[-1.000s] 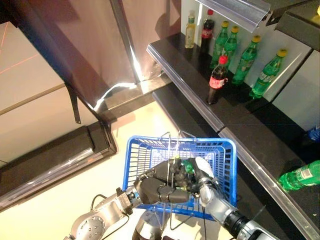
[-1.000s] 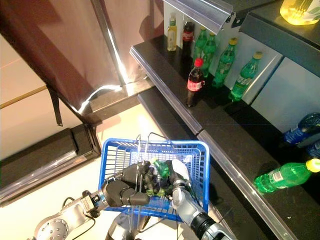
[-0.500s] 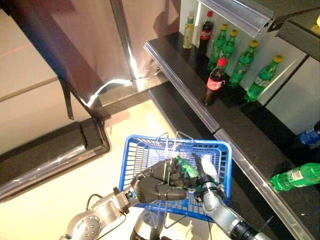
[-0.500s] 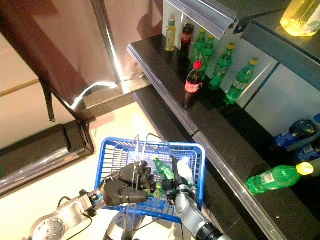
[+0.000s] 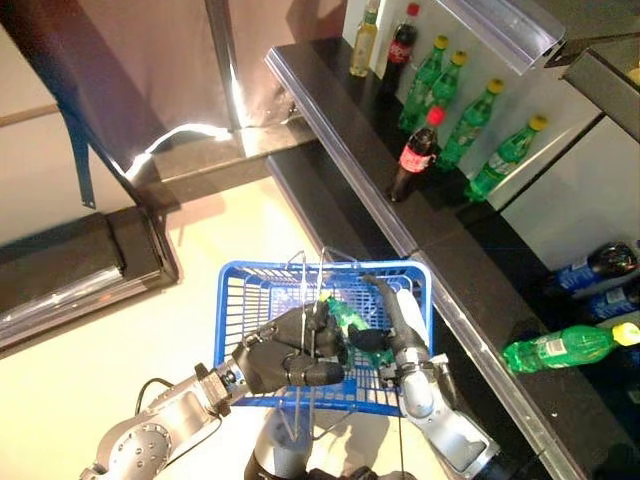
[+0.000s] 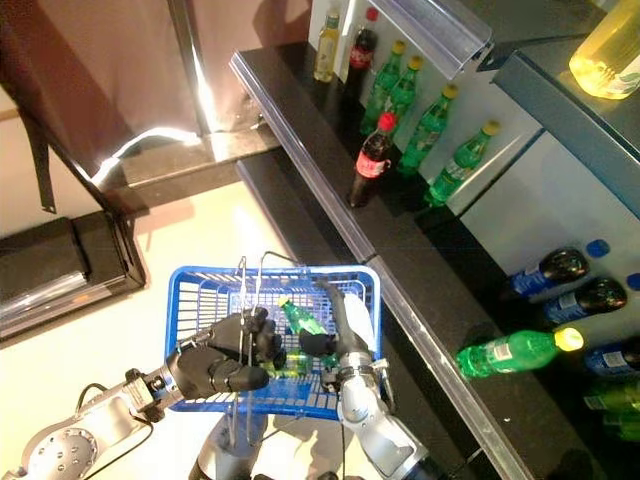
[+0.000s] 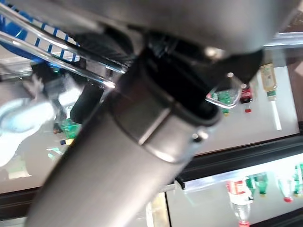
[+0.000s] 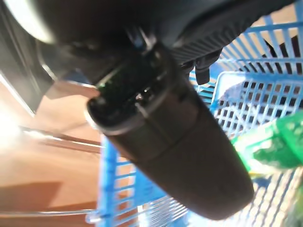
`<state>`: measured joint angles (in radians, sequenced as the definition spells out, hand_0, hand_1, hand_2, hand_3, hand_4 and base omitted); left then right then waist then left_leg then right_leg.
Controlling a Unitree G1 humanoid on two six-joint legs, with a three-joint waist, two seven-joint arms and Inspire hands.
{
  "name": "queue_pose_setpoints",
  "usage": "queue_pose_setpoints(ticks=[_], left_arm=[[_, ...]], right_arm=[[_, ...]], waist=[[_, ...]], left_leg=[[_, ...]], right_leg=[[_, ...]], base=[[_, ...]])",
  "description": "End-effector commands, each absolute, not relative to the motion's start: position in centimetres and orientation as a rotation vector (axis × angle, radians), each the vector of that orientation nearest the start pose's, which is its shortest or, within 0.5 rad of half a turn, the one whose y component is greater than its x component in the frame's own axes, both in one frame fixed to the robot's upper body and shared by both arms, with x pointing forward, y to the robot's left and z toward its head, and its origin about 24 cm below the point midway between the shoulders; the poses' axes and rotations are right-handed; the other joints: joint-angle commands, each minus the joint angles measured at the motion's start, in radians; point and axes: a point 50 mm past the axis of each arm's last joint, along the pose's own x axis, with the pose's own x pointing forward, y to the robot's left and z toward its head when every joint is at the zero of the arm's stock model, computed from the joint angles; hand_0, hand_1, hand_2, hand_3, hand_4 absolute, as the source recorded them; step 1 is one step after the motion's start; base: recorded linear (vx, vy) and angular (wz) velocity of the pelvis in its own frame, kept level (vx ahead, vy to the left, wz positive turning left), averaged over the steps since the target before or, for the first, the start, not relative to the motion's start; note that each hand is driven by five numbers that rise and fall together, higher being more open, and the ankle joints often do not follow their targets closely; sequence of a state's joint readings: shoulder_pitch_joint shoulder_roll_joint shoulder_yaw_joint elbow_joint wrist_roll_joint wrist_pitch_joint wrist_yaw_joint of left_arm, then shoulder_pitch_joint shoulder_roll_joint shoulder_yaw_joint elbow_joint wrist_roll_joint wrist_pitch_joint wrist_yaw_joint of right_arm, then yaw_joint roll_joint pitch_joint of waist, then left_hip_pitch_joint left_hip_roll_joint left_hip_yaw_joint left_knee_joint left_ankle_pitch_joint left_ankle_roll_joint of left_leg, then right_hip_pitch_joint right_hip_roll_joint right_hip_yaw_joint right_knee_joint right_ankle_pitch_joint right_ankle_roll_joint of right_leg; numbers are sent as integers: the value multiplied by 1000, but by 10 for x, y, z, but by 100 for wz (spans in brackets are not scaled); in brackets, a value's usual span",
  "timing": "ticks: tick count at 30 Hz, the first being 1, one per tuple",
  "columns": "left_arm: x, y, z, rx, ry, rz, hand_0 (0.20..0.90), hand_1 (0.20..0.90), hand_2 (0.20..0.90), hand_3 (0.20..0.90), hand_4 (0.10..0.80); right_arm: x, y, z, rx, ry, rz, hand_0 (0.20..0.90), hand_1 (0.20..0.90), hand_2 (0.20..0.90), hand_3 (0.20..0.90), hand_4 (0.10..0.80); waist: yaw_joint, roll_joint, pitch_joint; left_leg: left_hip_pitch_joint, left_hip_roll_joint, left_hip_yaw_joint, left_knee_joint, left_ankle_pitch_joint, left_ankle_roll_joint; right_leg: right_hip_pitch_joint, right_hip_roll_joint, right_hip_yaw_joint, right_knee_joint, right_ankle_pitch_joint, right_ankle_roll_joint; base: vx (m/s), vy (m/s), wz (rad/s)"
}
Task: Pick up the drink and place into the basket.
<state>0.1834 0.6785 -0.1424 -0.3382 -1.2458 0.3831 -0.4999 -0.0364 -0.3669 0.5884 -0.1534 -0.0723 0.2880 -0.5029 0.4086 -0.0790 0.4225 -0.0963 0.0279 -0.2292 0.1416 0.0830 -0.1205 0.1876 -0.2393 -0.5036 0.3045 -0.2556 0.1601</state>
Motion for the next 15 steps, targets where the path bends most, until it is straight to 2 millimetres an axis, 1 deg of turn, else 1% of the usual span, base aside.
queue_pose_setpoints(ticks=[1,2,3,5,7,8,10,11,15], left_arm=[[173,157,187,-816,-398,-1158,300,300,300,200,100],[174,160,185,-788,-401,-1123,300,300,300,200,100],[174,162,184,-779,-402,-1109,300,300,300,200,100],[174,170,182,-769,-394,-1047,300,300,300,200,100],[172,175,179,-771,-384,-1000,300,300,300,200,100],[172,181,175,-784,-369,-951,300,300,300,200,100],[174,184,170,-799,-342,-896,300,300,300,200,100],[177,187,162,-822,-313,-846,300,300,300,200,100],[186,193,143,-860,-265,-733,300,300,300,200,100]], right_arm=[[240,-134,92,-422,-211,-25,900,900,900,900,800],[236,-134,101,-362,-246,9,900,900,900,900,800],[235,-134,104,-336,-259,22,900,900,900,900,800],[225,-137,121,-189,-316,82,900,900,900,900,800],[217,-140,128,-96,-354,121,900,900,900,900,800],[210,-142,134,-11,-379,166,900,900,900,900,800],[204,-142,138,64,-400,220,900,900,900,900,800],[200,-143,141,129,-411,270,900,900,900,900,800],[195,-140,142,273,-405,402,900,900,900,900,800]], waist=[[-20,9,-109],[-25,3,-110],[-27,1,-110],[-35,-6,-112],[-42,-10,-119],[-53,-12,-128],[-64,-11,-140],[-76,-7,-154],[-110,13,-194]], left_leg=[[52,-17,3,31,-58,86],[54,-13,7,28,-59,84],[57,-12,9,26,-59,84],[65,-7,18,18,-58,82],[71,-4,27,11,-58,81],[82,0,36,2,-58,80],[94,5,48,-9,-56,78],[108,9,58,-18,-56,76],[145,18,89,-46,-52,69]], right_leg=[[-26,11,33,-18,194,7],[-26,14,34,-20,196,9],[-25,15,35,-22,197,10],[-21,20,41,-30,197,13],[-20,23,45,-34,197,14],[-18,25,51,-40,196,14],[-15,27,59,-45,190,11],[-12,28,67,-50,185,8],[-2,29,92,-62,173,-2]], base=[[-6,-79,-2],[-3,-56,-1],[0,-48,1],[-2,-37,1],[5,-4,-3],[15,5,-11],[21,26,-11],[40,66,-12],[53,111,-18]])
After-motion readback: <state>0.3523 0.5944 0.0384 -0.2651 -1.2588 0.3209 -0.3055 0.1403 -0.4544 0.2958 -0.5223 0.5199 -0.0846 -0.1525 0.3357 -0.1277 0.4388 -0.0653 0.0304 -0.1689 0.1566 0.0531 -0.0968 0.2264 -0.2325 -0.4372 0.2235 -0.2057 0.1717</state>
